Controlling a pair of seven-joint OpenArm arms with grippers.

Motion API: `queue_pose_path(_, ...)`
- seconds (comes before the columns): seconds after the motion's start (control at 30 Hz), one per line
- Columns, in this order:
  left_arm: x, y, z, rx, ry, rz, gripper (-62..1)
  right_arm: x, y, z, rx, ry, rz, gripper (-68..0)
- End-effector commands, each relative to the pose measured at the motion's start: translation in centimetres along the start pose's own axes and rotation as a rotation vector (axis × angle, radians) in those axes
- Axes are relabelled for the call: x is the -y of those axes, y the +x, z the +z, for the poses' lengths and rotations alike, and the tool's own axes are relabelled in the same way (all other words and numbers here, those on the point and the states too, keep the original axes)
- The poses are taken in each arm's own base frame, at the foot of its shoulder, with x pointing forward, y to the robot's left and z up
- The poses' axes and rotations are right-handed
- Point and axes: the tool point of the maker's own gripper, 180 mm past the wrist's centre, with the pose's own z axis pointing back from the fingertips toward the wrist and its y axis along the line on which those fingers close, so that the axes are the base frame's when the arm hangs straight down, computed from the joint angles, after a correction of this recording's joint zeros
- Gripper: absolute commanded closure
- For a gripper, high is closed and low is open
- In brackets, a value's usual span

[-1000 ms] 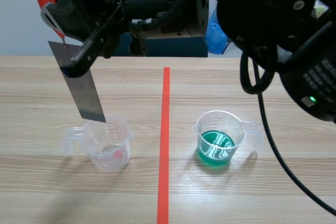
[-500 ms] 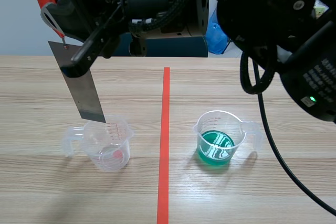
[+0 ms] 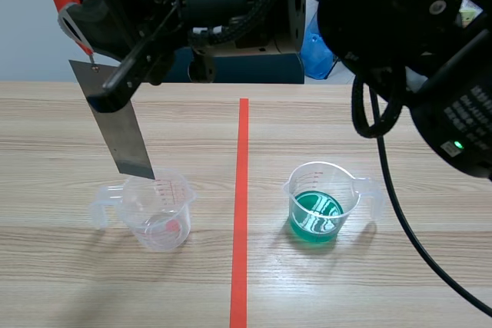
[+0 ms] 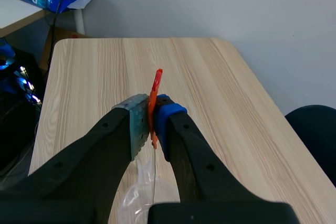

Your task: Do the redox reaction experiment

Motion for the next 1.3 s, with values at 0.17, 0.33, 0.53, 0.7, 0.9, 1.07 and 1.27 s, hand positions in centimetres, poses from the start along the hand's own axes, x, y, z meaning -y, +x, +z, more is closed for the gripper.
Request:
queue_pose_path(0.17,0.0,0.6,-0.1,0.026,0.007,0.007,-62.3,0.2,2.0,0.1,0.061,-0.004,0.017,-0.6)
queue_pose_path(0.33,0.0,0.6,-0.1,0.026,0.007,0.007,-62.3,0.2,2.0,0.1,0.061,-0.004,0.017,-0.6)
queue_pose_path(0.53,0.0,0.6,-0.1,0.026,0.007,0.008,-62.3,0.3,2.0,0.1,0.060,-0.004,0.017,-0.6)
queue_pose_path(0.7,0.0,0.6,-0.1,0.026,0.007,0.008,-62.3,0.2,2.0,0.1,0.060,-0.004,0.017,-0.6)
queue_pose_path(0.9,0.0,0.6,-0.1,0.026,0.007,0.008,-62.3,0.4,1.8,0.2,0.057,-0.009,0.016,-0.6)
queue_pose_path(1.07,0.0,0.6,-0.1,0.026,0.007,0.008,-62.3,1.3,1.7,1.0,0.063,-0.041,0.013,-0.6)
queue_pose_path(1.27,0.0,0.6,-0.1,0.026,0.007,0.007,-62.3,2.5,0.8,3.1,0.052,-0.097,0.011,-0.6)
